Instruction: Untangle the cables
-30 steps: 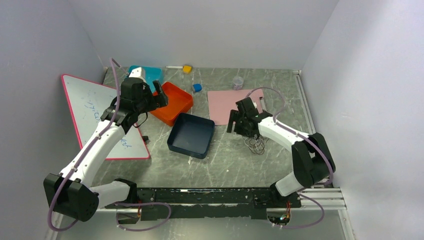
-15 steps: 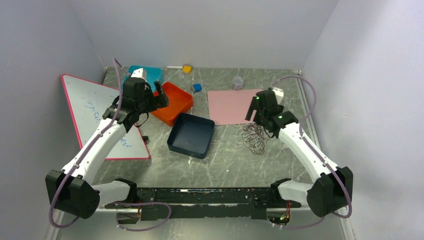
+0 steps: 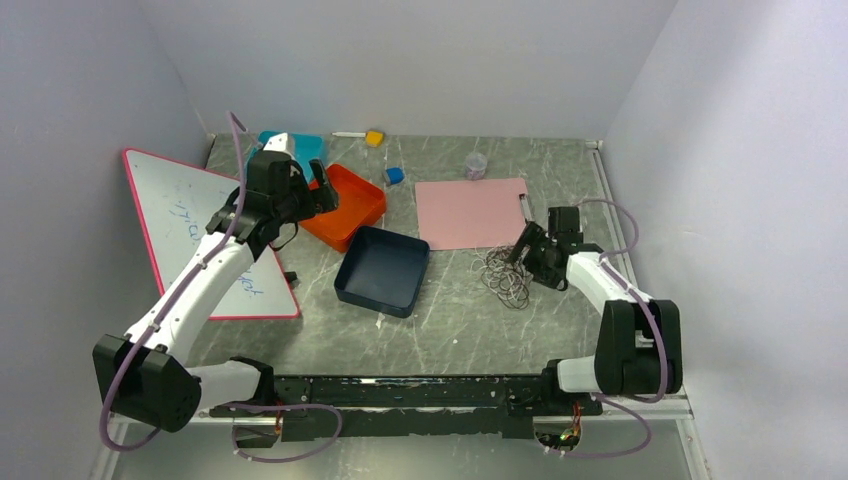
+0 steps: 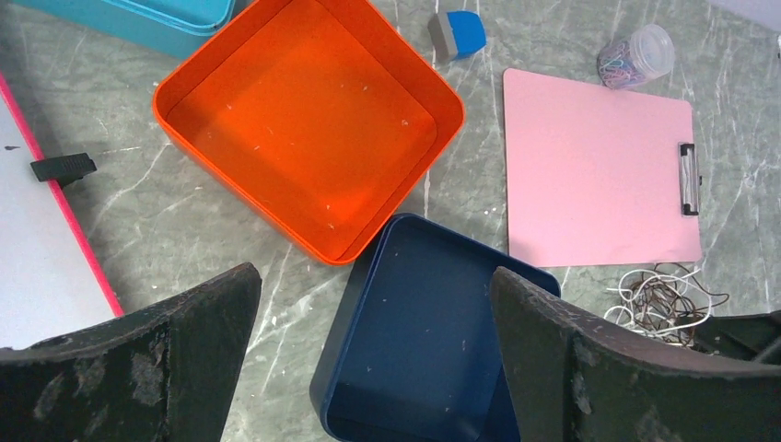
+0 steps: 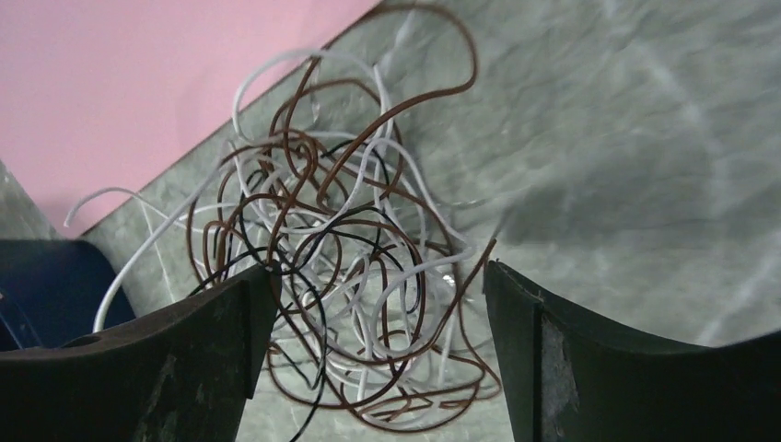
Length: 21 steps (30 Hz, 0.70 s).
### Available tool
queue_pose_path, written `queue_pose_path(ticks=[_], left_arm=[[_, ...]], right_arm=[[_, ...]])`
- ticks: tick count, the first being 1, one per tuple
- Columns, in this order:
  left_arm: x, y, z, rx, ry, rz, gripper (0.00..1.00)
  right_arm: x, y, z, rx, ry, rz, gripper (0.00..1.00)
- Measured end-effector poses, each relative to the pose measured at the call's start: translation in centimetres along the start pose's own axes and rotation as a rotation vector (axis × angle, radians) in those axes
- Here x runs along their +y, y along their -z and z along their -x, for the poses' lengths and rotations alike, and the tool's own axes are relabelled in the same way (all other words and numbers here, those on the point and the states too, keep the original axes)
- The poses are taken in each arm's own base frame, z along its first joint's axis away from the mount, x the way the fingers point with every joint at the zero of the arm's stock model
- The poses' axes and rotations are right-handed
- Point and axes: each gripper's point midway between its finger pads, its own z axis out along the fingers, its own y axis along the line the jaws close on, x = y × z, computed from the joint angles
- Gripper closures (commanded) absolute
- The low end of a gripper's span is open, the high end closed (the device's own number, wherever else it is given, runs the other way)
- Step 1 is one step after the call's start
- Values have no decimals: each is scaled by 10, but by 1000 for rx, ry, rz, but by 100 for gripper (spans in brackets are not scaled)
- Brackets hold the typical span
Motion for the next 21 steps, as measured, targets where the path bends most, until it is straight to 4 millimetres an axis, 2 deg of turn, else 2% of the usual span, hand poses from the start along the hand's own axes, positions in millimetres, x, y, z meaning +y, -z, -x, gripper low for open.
queue_pose_path(ticks=[5, 13, 16, 21], left_arm=[[-3, -1, -2, 14, 0, -18, 1], [-10, -6, -10, 51, 0, -57, 1], [-12, -6, -11, 55, -1, -64, 1], [-13, -5, -11, 59, -6, -74, 1]], right_arm=[[19, -13, -25, 79, -8, 96, 17], [93, -14, -55, 129, 148, 261, 16], [108, -12, -54, 112, 182, 277, 12], [103, 0, -26, 2, 200, 198, 9]])
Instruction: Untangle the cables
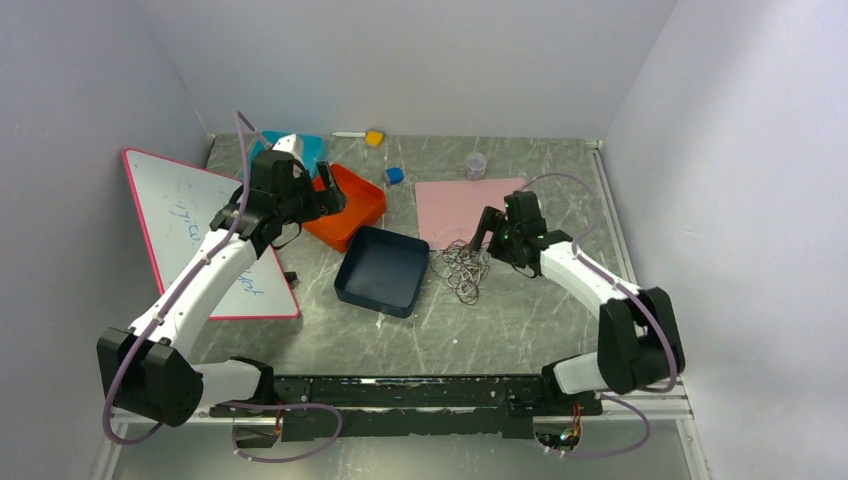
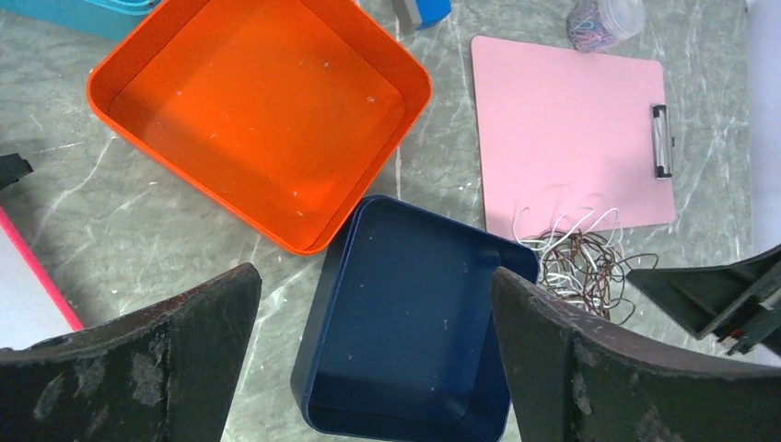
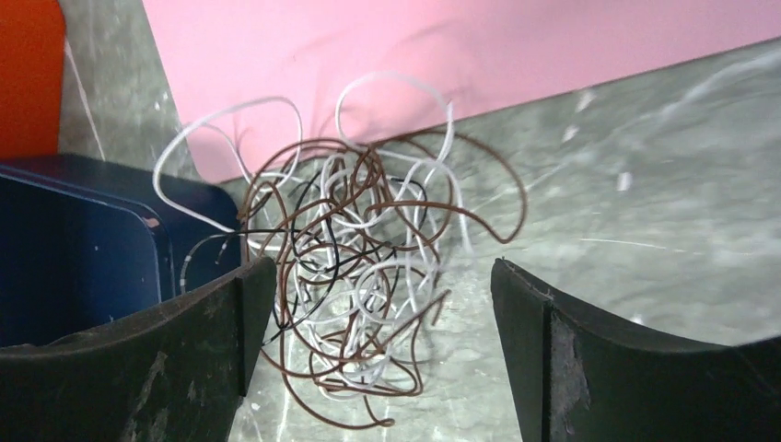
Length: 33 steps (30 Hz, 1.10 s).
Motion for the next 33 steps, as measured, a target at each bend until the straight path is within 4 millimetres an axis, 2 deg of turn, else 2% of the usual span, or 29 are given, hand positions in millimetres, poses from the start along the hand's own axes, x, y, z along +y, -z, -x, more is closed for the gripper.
queue_pose_path(ticks=[3, 7, 10, 14, 19, 26, 28, 33], left_arm=[[-6, 1, 1, -1, -14, -33, 1], [-23, 1, 3, -1, -56, -123, 6], [-44, -7, 2, 17, -127, -190, 7], [-95, -30, -6, 63, -253, -311, 12], [-141, -63, -39, 156, -362, -433, 18], [-179, -110, -94, 293, -480, -535, 32], [-186, -119, -111, 329, -505, -557, 33], [-182, -132, -145, 414, -530, -568, 36]], right_arm=[[-3, 21, 24, -92, 34, -43, 10], [8, 48, 54, -207, 79, -24, 11], [16, 56, 59, -226, 105, 18, 12], [22, 54, 54, -205, 115, 57, 13], [21, 56, 42, -189, 114, 84, 14], [19, 80, 37, -255, 86, 125, 16], [18, 85, 34, -270, 69, 134, 17], [10, 84, 21, -262, 28, 132, 17]])
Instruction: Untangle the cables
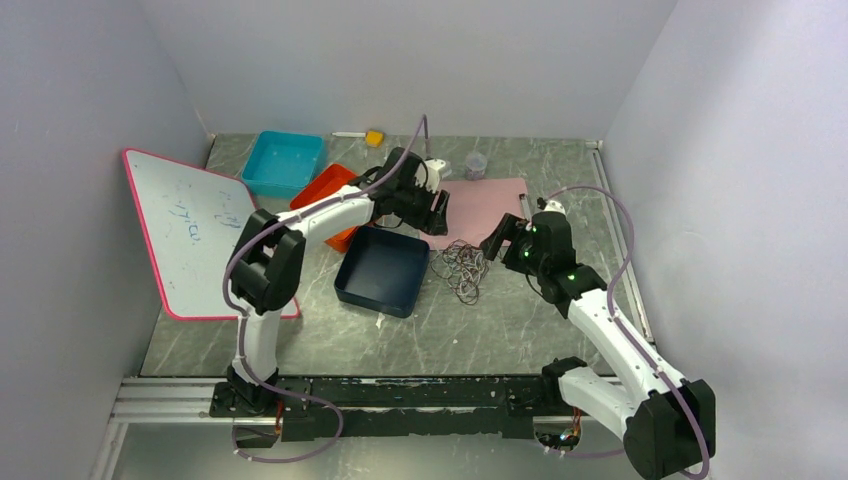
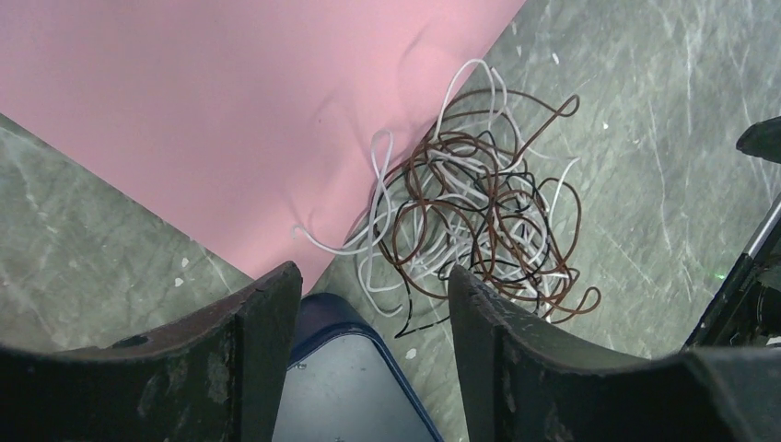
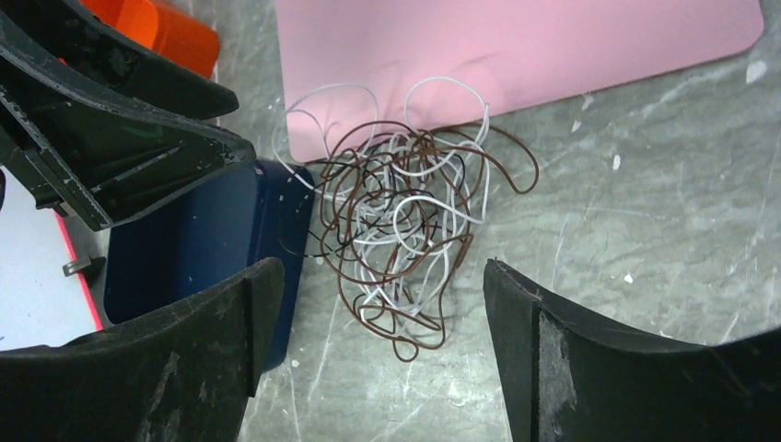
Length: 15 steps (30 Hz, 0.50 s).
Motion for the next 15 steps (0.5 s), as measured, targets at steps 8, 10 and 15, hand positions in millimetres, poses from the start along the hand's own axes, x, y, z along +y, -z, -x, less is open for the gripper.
queue_pose_path(ticks=[8, 10, 15], left_arm=[[0, -8, -12, 37, 6, -30, 37], [-1, -11, -14, 43, 5, -34, 37], [2, -23, -21, 66, 11, -40, 48]], right_arm=[[-4, -1, -6, 10, -18, -13, 18], [-5, -1, -5, 7, -18, -18, 18], [-6, -1, -4, 3, -19, -24, 19]])
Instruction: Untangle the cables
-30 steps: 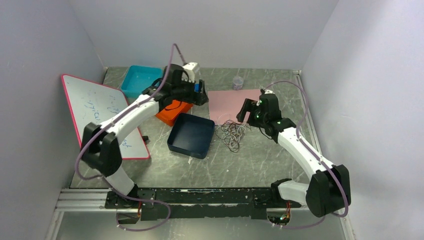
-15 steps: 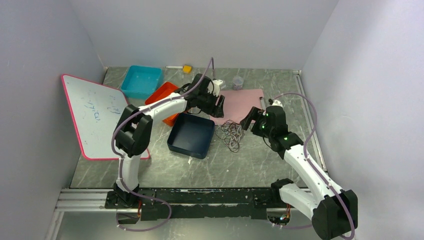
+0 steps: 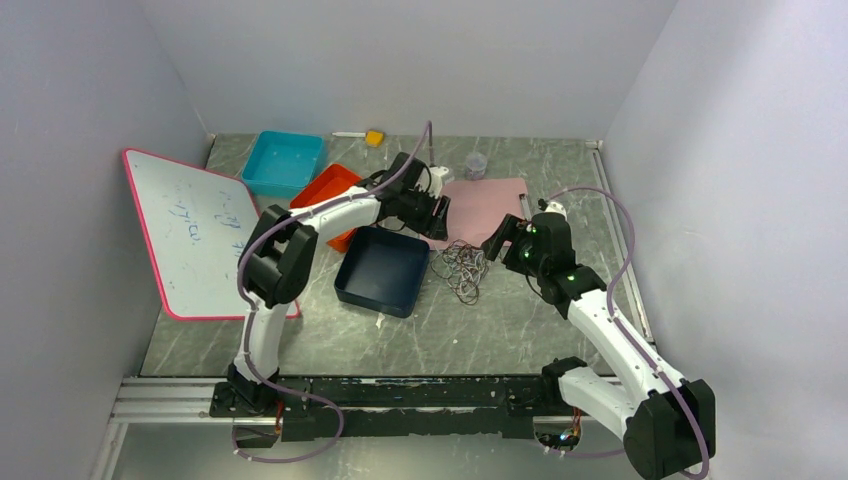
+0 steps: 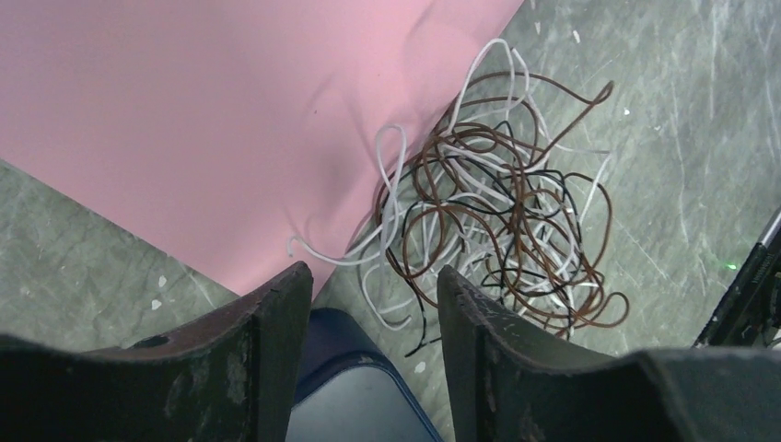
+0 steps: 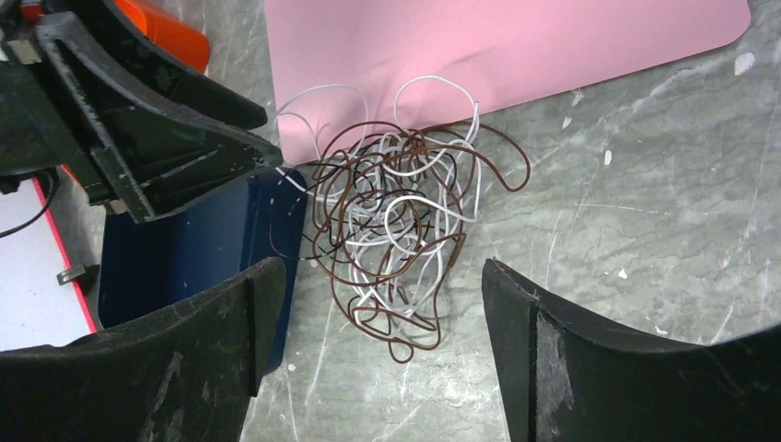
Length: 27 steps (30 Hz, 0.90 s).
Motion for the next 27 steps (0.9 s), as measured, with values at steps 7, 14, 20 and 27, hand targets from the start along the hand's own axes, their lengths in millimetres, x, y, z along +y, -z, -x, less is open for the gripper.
queue_pose_path(ticks=[7, 14, 20, 27], left_arm=[[7, -15, -6, 21, 12, 3, 71], [7, -15, -2, 10, 8, 4, 89], [6, -15, -1, 4, 8, 3, 93], [0, -5, 9, -21, -5, 1, 93]], right_arm=[[-1, 0, 0, -2, -11, -5, 21], [-2, 0, 2, -13, -22, -16, 21], [-2, 2, 6, -33, -39, -19, 21], [4, 15, 24, -122, -72, 3, 13]])
